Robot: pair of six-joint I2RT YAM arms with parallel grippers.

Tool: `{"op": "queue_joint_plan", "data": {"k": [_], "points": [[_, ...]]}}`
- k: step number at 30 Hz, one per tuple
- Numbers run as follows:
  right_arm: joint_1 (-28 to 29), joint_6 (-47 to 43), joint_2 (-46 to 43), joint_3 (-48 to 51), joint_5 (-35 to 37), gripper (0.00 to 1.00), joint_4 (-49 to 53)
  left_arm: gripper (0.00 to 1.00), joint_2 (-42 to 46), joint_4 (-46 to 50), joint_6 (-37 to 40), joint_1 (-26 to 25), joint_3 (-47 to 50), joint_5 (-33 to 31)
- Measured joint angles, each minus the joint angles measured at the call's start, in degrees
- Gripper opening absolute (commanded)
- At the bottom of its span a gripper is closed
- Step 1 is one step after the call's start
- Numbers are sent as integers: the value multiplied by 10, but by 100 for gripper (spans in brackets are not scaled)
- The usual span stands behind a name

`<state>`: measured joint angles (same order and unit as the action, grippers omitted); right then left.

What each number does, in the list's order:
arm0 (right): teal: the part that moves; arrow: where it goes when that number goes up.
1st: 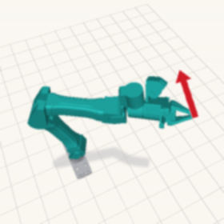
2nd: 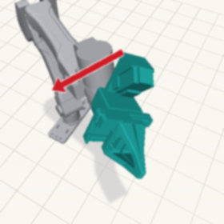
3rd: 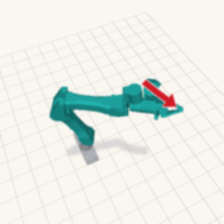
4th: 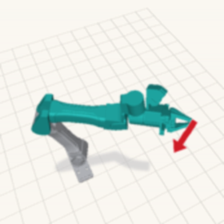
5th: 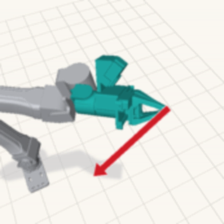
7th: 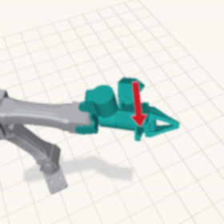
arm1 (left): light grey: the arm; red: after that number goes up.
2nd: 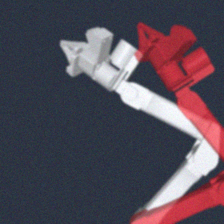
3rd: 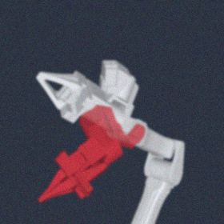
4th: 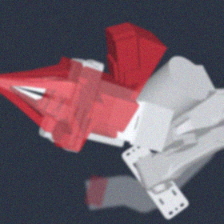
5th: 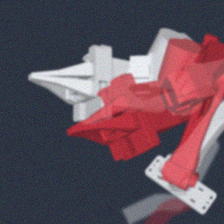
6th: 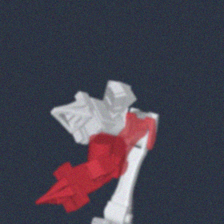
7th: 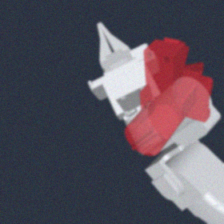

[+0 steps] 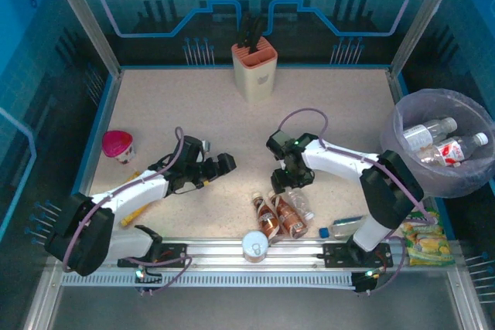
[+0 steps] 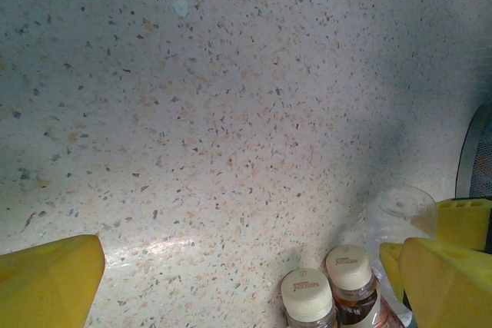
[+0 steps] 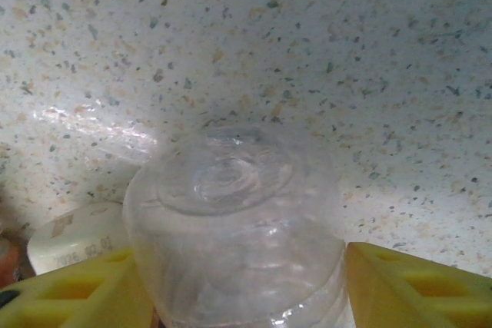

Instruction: Put the plastic bottles in the bin

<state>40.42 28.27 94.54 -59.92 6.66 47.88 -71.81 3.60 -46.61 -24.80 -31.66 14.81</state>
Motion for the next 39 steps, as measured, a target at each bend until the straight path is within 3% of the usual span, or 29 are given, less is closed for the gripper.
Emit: {"op": "queue_joint_plan", "data": {"k": [11, 17, 20, 27, 34, 39], "points": [[-34, -11, -33, -9, 44, 53, 28, 99, 0, 0, 0, 0, 0, 0], [-59, -23, -118, -93, 68, 50, 83, 99, 0, 0, 0, 0, 0, 0], [-101, -32, -177, -143, 60, 49, 96, 99, 0, -1, 0, 0, 0, 0], [-333, -62, -275, -299, -25, 49, 108, 99, 0, -5, 0, 0, 0, 0], [-574, -56, -268, -429, -169, 48, 90, 99, 1, -9, 0, 0, 0, 0], [-681, -32, -247, -442, -203, 45, 64, 99, 19, 1, 1, 0, 0, -1]]}}
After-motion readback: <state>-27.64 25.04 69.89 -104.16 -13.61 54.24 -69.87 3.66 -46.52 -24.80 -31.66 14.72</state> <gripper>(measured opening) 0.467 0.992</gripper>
